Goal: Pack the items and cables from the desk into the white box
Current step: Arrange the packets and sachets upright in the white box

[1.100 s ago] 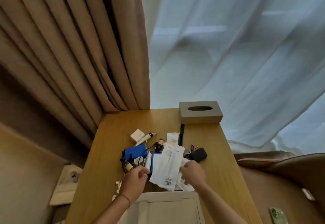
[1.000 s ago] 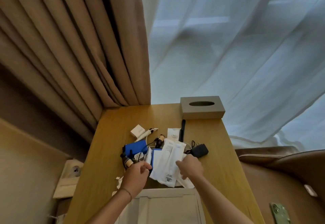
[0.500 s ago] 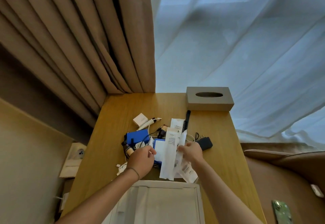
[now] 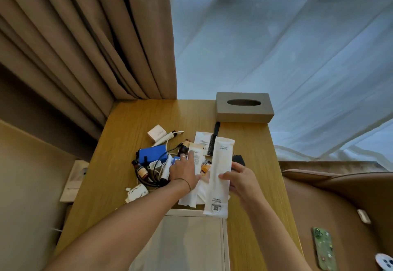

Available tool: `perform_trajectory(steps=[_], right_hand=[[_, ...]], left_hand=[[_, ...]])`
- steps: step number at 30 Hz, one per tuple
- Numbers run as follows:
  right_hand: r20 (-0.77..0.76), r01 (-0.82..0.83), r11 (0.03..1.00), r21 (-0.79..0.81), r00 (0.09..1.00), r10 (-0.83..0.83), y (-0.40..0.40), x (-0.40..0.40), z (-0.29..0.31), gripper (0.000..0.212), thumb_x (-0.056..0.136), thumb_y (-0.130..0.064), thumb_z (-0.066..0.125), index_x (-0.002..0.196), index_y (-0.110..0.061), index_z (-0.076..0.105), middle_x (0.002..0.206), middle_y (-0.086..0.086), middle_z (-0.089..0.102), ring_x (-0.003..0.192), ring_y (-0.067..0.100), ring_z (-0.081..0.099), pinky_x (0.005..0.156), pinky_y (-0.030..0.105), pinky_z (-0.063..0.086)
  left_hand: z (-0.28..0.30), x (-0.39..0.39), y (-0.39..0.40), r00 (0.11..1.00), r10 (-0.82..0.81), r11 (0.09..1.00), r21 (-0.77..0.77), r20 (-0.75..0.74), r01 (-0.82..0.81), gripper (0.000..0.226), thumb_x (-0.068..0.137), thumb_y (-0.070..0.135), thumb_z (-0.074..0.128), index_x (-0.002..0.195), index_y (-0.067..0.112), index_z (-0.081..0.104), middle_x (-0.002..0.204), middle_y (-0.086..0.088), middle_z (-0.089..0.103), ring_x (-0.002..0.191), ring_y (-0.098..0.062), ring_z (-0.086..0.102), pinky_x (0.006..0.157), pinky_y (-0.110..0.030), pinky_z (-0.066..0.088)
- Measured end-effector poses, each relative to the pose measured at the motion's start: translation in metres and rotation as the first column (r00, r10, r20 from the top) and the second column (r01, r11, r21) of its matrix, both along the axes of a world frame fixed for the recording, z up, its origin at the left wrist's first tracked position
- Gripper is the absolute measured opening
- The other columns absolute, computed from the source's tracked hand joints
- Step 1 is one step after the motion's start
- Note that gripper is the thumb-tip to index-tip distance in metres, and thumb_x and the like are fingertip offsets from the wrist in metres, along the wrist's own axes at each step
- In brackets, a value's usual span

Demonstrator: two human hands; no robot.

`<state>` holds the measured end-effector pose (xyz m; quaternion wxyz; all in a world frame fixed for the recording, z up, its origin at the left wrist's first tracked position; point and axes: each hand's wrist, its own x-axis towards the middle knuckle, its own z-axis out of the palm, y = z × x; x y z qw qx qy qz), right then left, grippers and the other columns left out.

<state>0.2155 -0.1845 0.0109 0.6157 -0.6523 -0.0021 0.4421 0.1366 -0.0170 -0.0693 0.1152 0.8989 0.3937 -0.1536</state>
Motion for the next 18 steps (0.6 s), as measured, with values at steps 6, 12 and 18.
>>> perform_trajectory(steps=[6, 12, 18], right_hand=[[0.000, -0.033, 0.999, 0.023, 0.999, 0.033, -0.011, -0.012, -0.001, 0.040, 0.081, 0.006, 0.072, 0.115, -0.016, 0.070, 0.103, -0.002, 0.079, 0.094, 0.016, 0.076, 0.074, 0.033, 0.061], [0.008, -0.067, 0.995, 0.071, 0.998, 0.066, -0.018, -0.031, 0.004, 0.041, 0.082, 0.002, 0.073, 0.117, -0.020, 0.069, 0.107, -0.001, 0.078, 0.098, 0.017, 0.075, 0.075, 0.032, 0.061], [0.052, -0.117, 0.991, 0.061, 0.992, 0.114, -0.023, -0.064, 0.018, 0.033, 0.086, -0.003, 0.072, 0.112, -0.024, 0.071, 0.104, -0.006, 0.079, 0.095, 0.016, 0.076, 0.071, 0.029, 0.062]], left_hand=[[-0.004, 0.011, -0.003, 0.999, 0.029, 0.999, -0.034, -0.046, -0.030, 0.103, 0.082, 0.029, 0.078, 0.157, 0.024, 0.006, 0.159, -0.022, 0.019, 0.131, -0.036, 0.044, 0.097, -0.042, 0.049], [0.006, 0.007, 0.004, 0.933, 0.272, 0.922, -0.341, 0.236, -0.182, 0.093, 0.081, 0.014, 0.078, 0.154, 0.024, 0.020, 0.133, -0.011, 0.058, 0.114, -0.030, 0.062, 0.085, -0.040, 0.057], [0.045, -0.023, 0.014, 0.737, 0.495, 0.816, -0.537, 0.461, -0.213, 0.032, 0.089, 0.023, 0.071, 0.119, 0.015, 0.066, 0.119, -0.007, 0.071, 0.104, -0.025, 0.067, 0.064, -0.025, 0.049]])
